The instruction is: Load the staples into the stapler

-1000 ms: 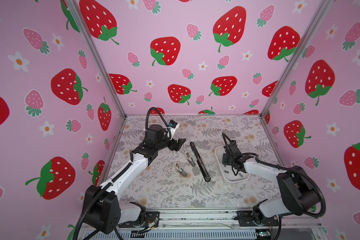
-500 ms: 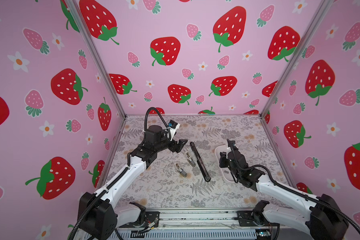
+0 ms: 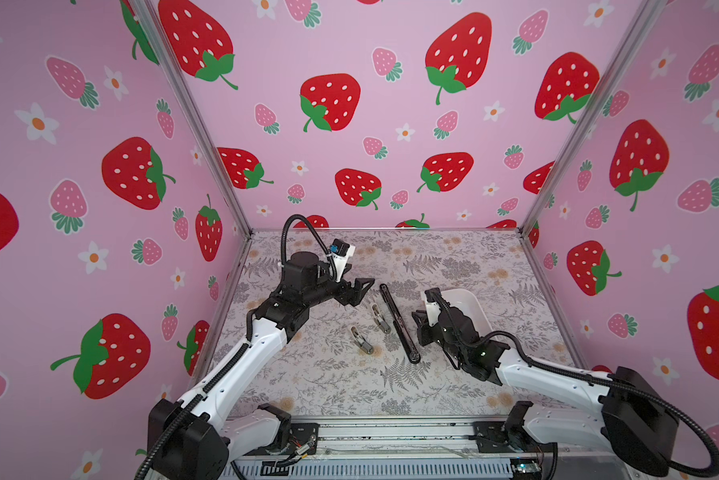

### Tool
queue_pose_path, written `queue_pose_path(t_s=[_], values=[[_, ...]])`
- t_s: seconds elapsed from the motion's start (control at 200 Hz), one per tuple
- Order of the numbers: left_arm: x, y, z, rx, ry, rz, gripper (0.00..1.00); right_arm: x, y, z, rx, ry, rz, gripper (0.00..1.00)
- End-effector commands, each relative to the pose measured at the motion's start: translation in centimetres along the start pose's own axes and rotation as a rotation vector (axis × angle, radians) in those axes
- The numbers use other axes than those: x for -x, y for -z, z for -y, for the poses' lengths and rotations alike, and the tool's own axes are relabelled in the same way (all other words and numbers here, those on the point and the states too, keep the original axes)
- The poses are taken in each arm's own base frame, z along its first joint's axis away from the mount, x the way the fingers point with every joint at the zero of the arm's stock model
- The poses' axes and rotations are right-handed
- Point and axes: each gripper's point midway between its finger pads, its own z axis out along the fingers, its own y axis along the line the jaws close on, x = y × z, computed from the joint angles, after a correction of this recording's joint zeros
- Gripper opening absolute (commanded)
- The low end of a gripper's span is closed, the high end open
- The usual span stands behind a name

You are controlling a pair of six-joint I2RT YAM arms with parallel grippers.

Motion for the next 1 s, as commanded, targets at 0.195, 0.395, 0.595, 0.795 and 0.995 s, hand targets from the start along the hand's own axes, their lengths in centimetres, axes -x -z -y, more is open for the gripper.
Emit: queue_pose_path(t_s=[0.195,0.395,0.595,0.795,0.995], values=[[0.0,0.1,0.3,-0.009,0.026,0.01,0.89,-2.1,-1.3,-1.7,0.081,0.08,-0.046,0.11],[0.0,0.3,0.3,-0.004,0.028,0.009,0.88,-3.5,-1.7,-1.8,0.095,0.084,-0.088,0.11],[-0.2,0.0,0.5,-0.026,0.025,-0.004,0.88,-4.4,-2.1,-1.8,0.092,0.076,-0.113,0.11],[-0.3,-0.2,1.1,-0.064,0.024,-0.014,0.88,-5.1,-2.4,-1.5,0.075,0.08,-0.129,0.11],[-0.3,-0.2,1.2,-0.073,0.028,-0.016,0.88,-5.9,-2.8,-1.2,0.063,0.077,-0.147,0.11]])
